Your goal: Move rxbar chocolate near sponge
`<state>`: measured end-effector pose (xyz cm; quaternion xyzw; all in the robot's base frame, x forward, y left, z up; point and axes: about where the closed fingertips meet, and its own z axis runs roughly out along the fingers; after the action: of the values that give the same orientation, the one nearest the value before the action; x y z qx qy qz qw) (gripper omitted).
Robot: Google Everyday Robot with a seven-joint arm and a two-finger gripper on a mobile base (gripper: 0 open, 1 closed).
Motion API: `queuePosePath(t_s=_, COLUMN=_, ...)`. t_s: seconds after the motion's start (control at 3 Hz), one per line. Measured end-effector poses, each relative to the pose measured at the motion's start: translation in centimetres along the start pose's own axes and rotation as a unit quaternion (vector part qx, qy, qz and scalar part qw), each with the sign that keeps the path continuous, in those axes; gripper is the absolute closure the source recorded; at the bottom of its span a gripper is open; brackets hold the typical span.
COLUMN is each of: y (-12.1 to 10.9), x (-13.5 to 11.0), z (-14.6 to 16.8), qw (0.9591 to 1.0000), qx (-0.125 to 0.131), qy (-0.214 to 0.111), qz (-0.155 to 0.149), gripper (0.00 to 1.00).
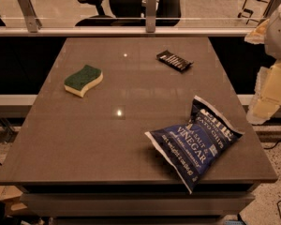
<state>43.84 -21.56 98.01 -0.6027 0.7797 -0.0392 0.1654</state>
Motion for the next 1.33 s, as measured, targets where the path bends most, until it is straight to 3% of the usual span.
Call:
queuePosePath(t_s=0.67, y=-1.3, x=-1.5, z=-1.8, qw=0.9996, qx=0.017, qy=0.005, qz=-0.022, gripper=0.0)
queuePosePath(t_s=1.0, y=-3.1, x=-3.3, z=-2.8, qw=0.9991, qx=0.018, qy=-0.014, qz=-0.037, gripper=0.0)
queuePosePath(t_s=1.33, y=-5.4, x=-4.6, z=-4.1, qw=0.9985, qx=0.024, qy=-0.045, qz=-0.02, gripper=0.0)
